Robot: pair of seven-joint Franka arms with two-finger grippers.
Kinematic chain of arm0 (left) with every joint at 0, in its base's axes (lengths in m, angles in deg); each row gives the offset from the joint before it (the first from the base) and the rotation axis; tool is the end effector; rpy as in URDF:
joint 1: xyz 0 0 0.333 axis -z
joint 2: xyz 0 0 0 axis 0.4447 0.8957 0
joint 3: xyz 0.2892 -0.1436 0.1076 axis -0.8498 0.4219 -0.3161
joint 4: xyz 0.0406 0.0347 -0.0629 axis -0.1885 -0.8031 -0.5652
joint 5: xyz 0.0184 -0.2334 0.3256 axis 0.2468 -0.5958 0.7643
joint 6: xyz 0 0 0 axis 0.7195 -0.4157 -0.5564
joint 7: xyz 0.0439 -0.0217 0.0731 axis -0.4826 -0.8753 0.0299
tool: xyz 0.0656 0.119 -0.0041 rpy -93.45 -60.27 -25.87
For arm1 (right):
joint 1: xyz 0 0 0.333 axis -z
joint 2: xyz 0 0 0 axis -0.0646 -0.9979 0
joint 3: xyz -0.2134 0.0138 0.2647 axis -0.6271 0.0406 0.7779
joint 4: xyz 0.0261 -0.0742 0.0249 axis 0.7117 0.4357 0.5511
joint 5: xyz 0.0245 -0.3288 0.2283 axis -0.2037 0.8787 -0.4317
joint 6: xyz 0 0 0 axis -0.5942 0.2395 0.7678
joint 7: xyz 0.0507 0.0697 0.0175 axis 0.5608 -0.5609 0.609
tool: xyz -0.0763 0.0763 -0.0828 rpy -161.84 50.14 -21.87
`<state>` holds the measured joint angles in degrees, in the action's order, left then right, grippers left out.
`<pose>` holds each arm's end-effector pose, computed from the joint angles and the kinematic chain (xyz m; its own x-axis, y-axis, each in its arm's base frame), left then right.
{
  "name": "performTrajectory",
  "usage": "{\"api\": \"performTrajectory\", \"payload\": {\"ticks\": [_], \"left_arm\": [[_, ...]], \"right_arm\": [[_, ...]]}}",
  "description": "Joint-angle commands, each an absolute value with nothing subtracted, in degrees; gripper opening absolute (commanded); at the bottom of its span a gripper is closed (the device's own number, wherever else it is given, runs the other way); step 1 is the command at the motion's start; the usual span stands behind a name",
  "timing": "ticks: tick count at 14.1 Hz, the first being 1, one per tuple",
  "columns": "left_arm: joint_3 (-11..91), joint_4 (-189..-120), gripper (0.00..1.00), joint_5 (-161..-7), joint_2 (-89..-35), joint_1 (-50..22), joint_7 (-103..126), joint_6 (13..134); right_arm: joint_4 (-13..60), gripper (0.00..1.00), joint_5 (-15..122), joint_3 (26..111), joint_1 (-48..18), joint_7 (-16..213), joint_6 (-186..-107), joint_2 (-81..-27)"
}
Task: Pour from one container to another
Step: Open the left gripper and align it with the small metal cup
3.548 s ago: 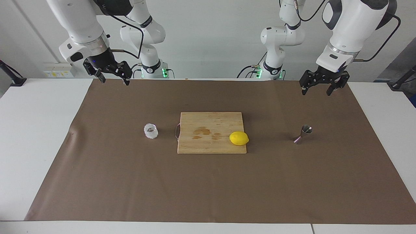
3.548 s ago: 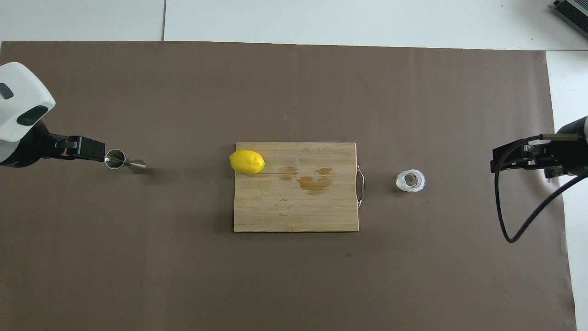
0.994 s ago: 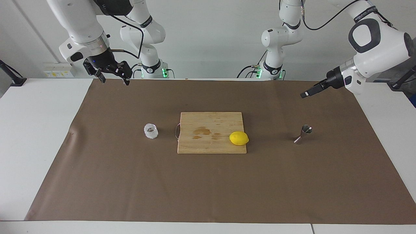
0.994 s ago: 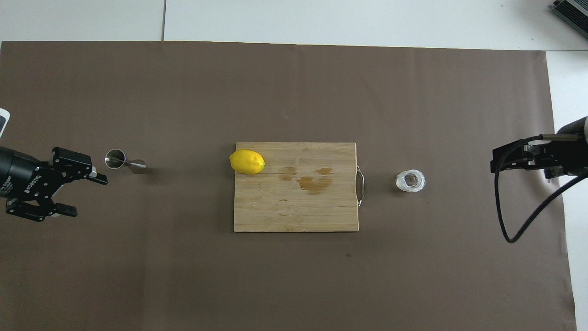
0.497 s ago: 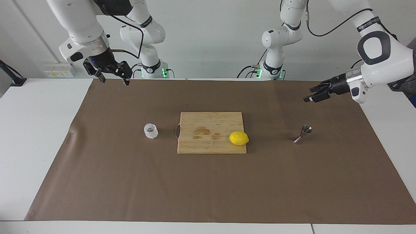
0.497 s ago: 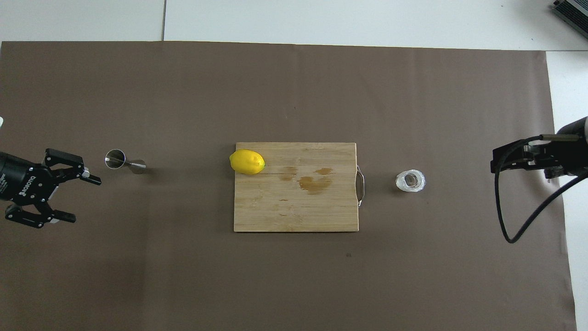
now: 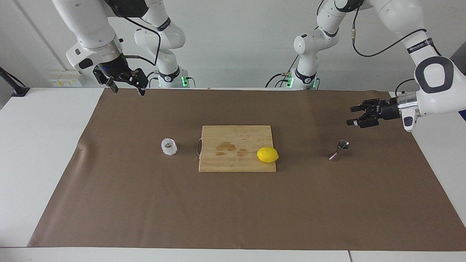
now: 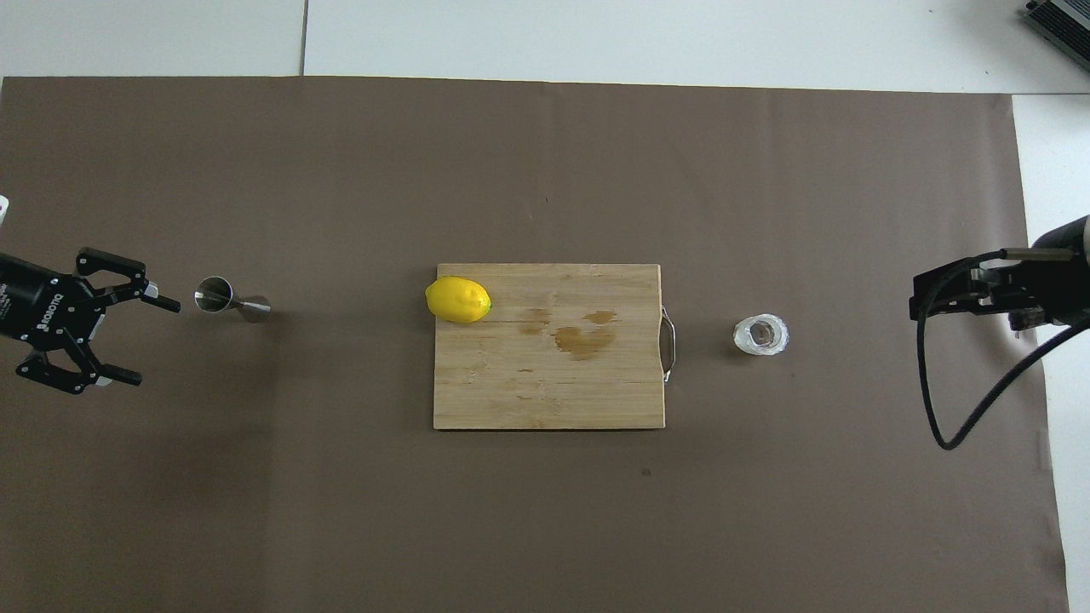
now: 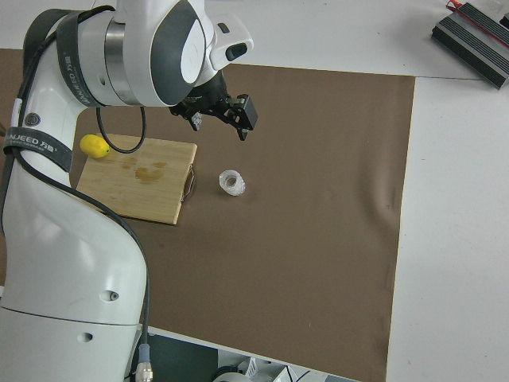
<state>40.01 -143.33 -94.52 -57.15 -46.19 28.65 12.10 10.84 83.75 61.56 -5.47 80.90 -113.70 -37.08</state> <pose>0.5639 0.0762 0.4346 0.4646 0.4713 -0.7497 0.8225 -0.5434 0.1681 0.5381 0.0200 0.6216 0.9890 -0.1212 -0.0850 -0.1209 -0.9926 0.0093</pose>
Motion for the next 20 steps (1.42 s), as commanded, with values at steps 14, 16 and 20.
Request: {"api": "performTrajectory", "payload": {"ticks": [14,16,20], "left_arm": [[40.0,-147.9,1.00,-110.0,-51.5,-52.6,17.2,20.4],[39.5,-148.8,1.00,-110.3,-51.6,-52.5,9.7,21.6],[37.3,-150.3,1.00,-110.4,-52.0,-51.0,8.3,22.1]], "right_arm": [[11.5,1.00,82.8,62.0,-4.5,82.3,-113.4,-36.1],[11.5,1.00,82.9,61.9,-4.5,82.3,-113.4,-36.1],[11.5,1.00,82.9,62.0,-4.5,82.3,-113.4,-36.1]]}}
